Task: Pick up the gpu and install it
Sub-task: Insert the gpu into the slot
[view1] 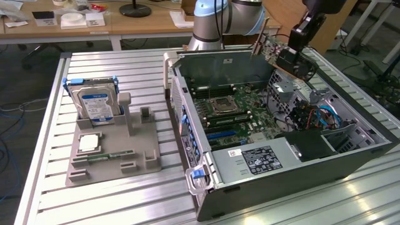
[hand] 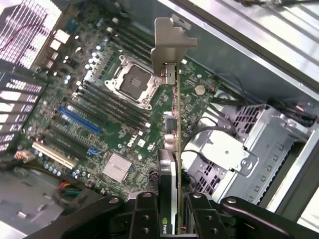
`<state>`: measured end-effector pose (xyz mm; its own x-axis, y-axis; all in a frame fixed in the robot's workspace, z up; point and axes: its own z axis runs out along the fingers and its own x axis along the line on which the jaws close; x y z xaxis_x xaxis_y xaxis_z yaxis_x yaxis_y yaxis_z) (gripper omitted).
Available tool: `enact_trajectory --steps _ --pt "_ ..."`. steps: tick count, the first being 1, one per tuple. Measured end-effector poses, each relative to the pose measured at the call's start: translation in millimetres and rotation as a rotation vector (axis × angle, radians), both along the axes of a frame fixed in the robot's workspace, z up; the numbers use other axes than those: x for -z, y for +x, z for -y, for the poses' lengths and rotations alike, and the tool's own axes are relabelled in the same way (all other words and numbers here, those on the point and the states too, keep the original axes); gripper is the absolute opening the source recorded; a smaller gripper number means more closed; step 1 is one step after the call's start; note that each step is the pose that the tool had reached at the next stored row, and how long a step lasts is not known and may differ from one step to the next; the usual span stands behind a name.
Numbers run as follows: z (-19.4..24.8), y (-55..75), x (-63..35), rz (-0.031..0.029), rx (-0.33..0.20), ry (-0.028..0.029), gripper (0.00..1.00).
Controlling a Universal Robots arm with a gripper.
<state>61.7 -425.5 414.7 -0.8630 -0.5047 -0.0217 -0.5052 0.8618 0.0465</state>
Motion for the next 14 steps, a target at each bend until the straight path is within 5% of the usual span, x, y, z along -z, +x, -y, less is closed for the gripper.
enact_trajectory --steps 14 --pt "0.0 0.0 0.6 0.0 -0.206 -0.0003 0.27"
